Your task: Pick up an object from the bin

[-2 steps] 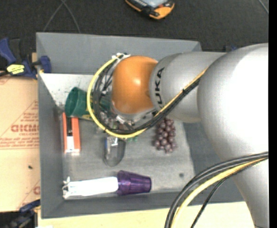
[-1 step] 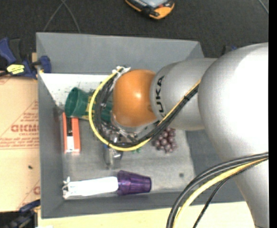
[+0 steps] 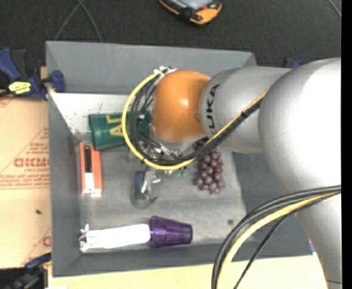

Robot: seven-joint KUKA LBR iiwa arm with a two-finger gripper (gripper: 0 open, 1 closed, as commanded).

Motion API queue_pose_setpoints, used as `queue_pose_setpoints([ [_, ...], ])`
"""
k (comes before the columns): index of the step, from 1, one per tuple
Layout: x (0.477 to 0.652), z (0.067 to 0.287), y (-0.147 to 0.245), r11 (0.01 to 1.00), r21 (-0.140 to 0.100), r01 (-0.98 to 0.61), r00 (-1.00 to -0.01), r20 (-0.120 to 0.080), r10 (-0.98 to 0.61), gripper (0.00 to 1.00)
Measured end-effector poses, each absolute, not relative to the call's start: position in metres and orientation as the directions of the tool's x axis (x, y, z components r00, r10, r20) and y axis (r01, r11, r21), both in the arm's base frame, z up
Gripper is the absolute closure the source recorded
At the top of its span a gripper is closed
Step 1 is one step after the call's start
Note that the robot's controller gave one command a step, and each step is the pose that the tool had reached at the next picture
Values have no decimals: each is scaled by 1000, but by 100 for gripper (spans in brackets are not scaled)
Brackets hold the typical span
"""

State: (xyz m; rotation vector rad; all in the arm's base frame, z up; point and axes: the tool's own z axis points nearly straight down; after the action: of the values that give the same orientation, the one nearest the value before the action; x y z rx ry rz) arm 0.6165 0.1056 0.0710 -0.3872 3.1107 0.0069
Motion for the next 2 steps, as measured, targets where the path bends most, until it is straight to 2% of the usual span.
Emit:
queue_pose_setpoints([
  [1,614,71,130,776,-1,-631,-776,-14,-631,0],
  [2,614,72,79,862,1,-506,-862,-11,-506,100],
])
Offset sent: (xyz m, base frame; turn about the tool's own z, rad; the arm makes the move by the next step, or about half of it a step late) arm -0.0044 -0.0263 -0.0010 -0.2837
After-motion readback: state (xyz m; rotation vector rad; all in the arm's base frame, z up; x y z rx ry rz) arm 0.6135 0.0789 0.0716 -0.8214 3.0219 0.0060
